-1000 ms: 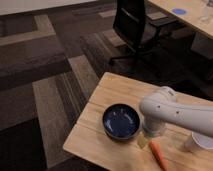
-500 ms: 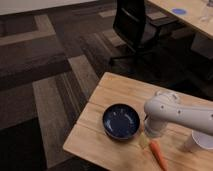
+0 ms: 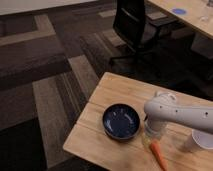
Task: Place the pepper in the ceramic cup
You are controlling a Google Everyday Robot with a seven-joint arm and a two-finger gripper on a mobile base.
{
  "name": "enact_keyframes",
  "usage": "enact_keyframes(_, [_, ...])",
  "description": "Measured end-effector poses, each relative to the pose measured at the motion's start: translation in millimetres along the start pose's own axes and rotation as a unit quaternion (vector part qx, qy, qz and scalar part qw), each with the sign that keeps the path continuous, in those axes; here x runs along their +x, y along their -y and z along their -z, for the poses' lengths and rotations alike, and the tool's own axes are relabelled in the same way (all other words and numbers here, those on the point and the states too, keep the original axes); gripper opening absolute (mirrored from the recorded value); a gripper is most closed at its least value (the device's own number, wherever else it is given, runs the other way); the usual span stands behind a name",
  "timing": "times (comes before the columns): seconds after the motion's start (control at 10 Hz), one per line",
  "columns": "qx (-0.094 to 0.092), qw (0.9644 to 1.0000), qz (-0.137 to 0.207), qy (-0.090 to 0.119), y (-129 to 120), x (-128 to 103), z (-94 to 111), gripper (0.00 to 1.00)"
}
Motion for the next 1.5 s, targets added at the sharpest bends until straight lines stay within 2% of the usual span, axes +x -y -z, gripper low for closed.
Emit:
enact_keyframes(0.1, [-0.001,1.0000,-0.003,-0.004,1.5,0.8,-0.7,0.03])
enact_keyframes(0.3, [0.000,0.9999,-0.010,-0.008,7.5,0.6,2.9,0.00])
enact_keyframes(0.5, [0.026,0.9994,-0.017,0.014,28.9,-6.2,36.9,0.00])
enact_keyframes(0.6, [0.036,0.9989,-0.014,0.028,35.1,-8.1,56.5,0.00])
enact_keyframes(0.7, [0.034,0.9979,-0.003,0.054,37.2,-9.8,84.0,0.00])
enact_keyframes(0.8, [0.040,0.9963,0.004,0.076,43.3,-11.2,107.2,0.00])
enact_keyframes(1.0, [0.061,0.9908,0.024,0.118,57.8,-15.0,152.4,0.00])
enact_keyframes(1.1, [0.087,0.9845,0.042,0.146,68.2,-21.0,179.9,0.00])
enact_keyframes(1.2, [0.095,0.9828,0.045,0.152,71.4,-21.8,186.3,0.00])
enact_keyframes(1.5, [0.094,0.9830,0.045,0.151,71.2,-22.0,185.0,0.00])
